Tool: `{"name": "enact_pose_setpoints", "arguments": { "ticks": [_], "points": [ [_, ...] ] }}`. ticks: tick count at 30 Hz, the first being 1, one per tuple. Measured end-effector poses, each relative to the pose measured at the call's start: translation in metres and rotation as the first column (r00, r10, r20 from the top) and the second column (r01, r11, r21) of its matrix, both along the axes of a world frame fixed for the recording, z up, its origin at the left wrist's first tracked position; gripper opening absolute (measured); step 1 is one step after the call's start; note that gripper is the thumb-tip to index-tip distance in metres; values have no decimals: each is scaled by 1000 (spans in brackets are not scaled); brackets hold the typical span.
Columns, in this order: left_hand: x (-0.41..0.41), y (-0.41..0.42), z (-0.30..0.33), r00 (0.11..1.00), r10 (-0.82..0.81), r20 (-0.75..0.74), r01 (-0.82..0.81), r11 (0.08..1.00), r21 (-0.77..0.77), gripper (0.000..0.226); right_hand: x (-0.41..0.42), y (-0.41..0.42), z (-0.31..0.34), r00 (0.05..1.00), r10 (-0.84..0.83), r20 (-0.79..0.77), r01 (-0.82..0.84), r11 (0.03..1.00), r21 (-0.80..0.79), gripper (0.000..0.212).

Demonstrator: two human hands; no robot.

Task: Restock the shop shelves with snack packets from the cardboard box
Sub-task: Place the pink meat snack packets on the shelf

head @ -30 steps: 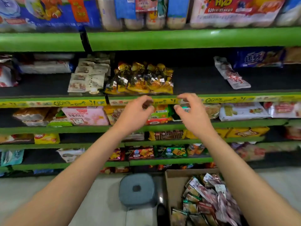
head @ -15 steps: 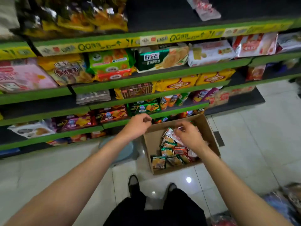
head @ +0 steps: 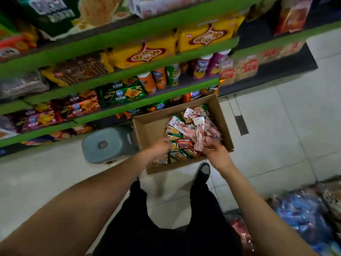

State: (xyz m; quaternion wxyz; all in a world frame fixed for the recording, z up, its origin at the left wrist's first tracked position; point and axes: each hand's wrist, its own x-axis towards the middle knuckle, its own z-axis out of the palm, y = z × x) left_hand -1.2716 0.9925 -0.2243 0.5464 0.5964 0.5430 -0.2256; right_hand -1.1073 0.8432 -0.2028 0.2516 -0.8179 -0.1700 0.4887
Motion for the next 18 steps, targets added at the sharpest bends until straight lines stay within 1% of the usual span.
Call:
{"name": "enact_pose_setpoints", "arguments": {
  "ticks": [1,4,5,7,9,10,11,12,13,14,16,17,18],
  "points": [
    [15,-11,-15,999,38,-13,-39,998,-48,10,17,-10,-15,1000,-17,-26,17,1000,-6,6],
    [53,-37,-62,992,110,-58,-115,988,-103,25,58,-35,-62,998,-46,-45,44,998,-55,19],
    [64,-45,-78,992,104,-75,-112,987,-115,27,68,-43,-80,996,-58,-61,53,995,-84,18],
    [86,-58,-111,992,58,-108,-70,992,-108,19,86,-55,-117,995,-45,-88,32,989,-144,7],
    [106,-66,-150,994,17,-113,-28,994,-102,10,100,-64,-159,993,-68,-92,49,979,-197,18],
    [114,-68,-170,994,10,-109,-22,994,-107,11,105,-67,-179,994,-68,-83,49,976,-211,22],
    [123,-69,-192,994,-4,-109,-8,993,-114,18,110,-68,-200,996,-49,-72,32,975,-220,25],
    [132,-68,-214,994,-19,-107,6,992,-126,25,115,-68,-223,998,-5,-60,-9,971,-238,26],
    [141,-65,-235,994,-39,-106,24,990,-140,25,119,-68,-246,998,36,-55,-49,965,-256,27],
    [150,-62,-255,993,-28,-113,11,988,-151,20,123,-66,-267,995,78,-56,-90,958,-271,27],
    [168,-55,-292,983,88,-161,-114,981,-158,7,127,-61,-306,993,95,-73,-112,954,-279,22],
    [176,-50,-312,978,122,-167,-146,980,-138,9,129,-57,-323,993,87,-84,-107,956,-274,19],
    [182,-46,-331,979,119,-166,-139,983,-117,18,131,-51,-340,991,101,-90,-122,958,-259,17]
  ]
}}
